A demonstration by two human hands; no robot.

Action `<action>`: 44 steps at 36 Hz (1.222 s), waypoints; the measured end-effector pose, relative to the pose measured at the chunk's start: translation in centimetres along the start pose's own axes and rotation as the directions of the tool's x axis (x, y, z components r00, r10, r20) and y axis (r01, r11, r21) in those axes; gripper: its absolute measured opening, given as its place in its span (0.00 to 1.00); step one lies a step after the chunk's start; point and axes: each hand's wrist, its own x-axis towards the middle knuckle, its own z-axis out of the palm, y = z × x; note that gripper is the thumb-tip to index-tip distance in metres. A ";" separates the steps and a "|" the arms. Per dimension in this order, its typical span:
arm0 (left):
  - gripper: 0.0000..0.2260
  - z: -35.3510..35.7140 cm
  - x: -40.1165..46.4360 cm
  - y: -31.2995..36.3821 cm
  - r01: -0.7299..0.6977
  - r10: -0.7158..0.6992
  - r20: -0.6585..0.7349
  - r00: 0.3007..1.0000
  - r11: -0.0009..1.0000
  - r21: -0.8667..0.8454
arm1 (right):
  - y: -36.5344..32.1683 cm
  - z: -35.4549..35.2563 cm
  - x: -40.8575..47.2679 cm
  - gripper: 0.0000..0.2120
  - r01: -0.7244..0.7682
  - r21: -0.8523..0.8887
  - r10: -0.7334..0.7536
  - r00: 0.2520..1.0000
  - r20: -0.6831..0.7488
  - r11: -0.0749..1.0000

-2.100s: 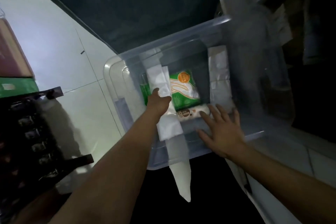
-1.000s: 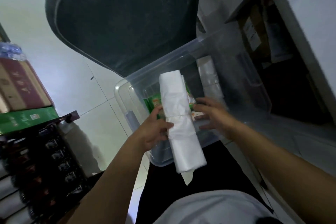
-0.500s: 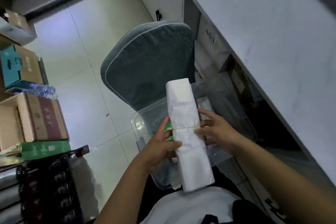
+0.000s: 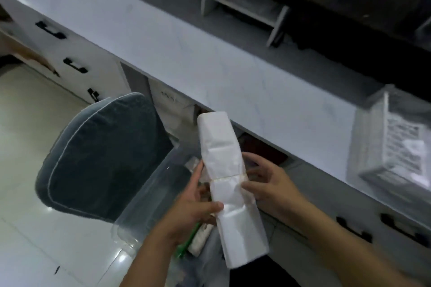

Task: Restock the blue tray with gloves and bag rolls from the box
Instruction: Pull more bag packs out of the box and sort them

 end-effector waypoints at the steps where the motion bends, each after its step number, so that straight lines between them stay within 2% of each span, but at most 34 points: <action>1: 0.46 0.7 0.7 0.5 -0.004 0.003 0.041 0.999 1.000 0.019 | -0.4 -1.0 -0.9 0.30 0.023 0.017 -0.022 0.998 -0.061 1.000; 4: 0.45 3.6 2.6 2.1 -0.031 0.019 0.172 0.985 0.997 0.071 | -1.8 -4.2 -3.8 0.31 0.101 0.076 -0.084 0.977 -0.195 0.992; 7: 0.46 7.4 3.7 3.5 -0.067 0.027 0.312 0.950 0.991 0.119 | -3.0 -7.5 -6.8 0.33 0.151 0.109 -0.121 0.962 -0.246 0.983; 9: 0.46 9.8 4.3 4.1 -0.091 0.036 0.354 0.935 0.986 0.142 | -3.2 -9.3 -8.0 0.34 0.146 0.120 -0.110 0.957 -0.268 0.982; 12: 0.46 14.3 5.3 4.2 -0.124 0.038 0.367 0.929 0.969 0.214 | -2.8 -12.5 -9.7 0.31 0.156 0.148 -0.101 0.940 -0.325 0.977; 15: 0.46 18.5 6.5 3.7 -0.133 0.004 0.423 0.906 0.952 0.276 | -1.3 -16.1 -10.8 0.29 0.223 0.159 -0.151 0.917 -0.369 0.962; 17: 0.47 21.4 7.7 3.3 -0.131 -0.021 0.448 0.894 0.943 0.306 | -0.1 -19.1 -11.3 0.33 0.268 0.149 -0.191 0.899 -0.394 0.952; 20: 0.47 26.0 9.8 2.3 -0.104 -0.057 0.450 0.891 0.940 0.325 | 1.5 -24.4 -12.0 0.38 0.296 0.163 -0.221 0.904 -0.367 0.941; 25: 0.47 33.4 14.3 0.3 -0.009 -0.141 0.427 0.893 0.944 0.331 | 4.5 -33.6 -13.1 0.36 0.266 0.225 -0.222 0.954 -0.200 0.937; 29: 0.46 38.1 18.0 -1.2 0.066 -0.230 0.425 0.876 0.928 0.366 | 6.4 -39.6 -13.4 0.37 0.215 0.363 -0.186 0.976 -0.115 0.906; 33: 0.42 41.3 21.0 -1.6 0.089 -0.269 0.371 0.889 0.895 0.436 | 7.5 -43.2 -13.0 0.39 0.208 0.431 -0.167 0.977 -0.130 0.878; 36: 0.32 42.6 23.1 -1.0 0.028 -0.210 0.328 0.921 0.876 0.482 | 8.0 -44.8 -11.8 0.37 0.205 0.531 -0.137 0.977 -0.166 0.822; 38: 0.27 43.2 24.5 0.0 -0.023 -0.129 0.236 0.963 0.833 0.553 | 7.8 -45.7 -10.7 0.36 0.206 0.561 -0.112 0.974 -0.198 0.802; 41: 0.22 42.8 27.3 1.1 -0.034 0.007 0.041 0.999 0.699 0.714 | 7.2 -47.0 -8.9 0.36 0.193 0.547 -0.053 0.964 -0.260 0.815; 44: 0.21 41.8 30.0 1.2 0.099 -0.050 -0.089 0.995 0.673 0.732 | 6.8 -48.1 -7.0 0.36 0.156 0.553 0.008 0.959 -0.282 0.818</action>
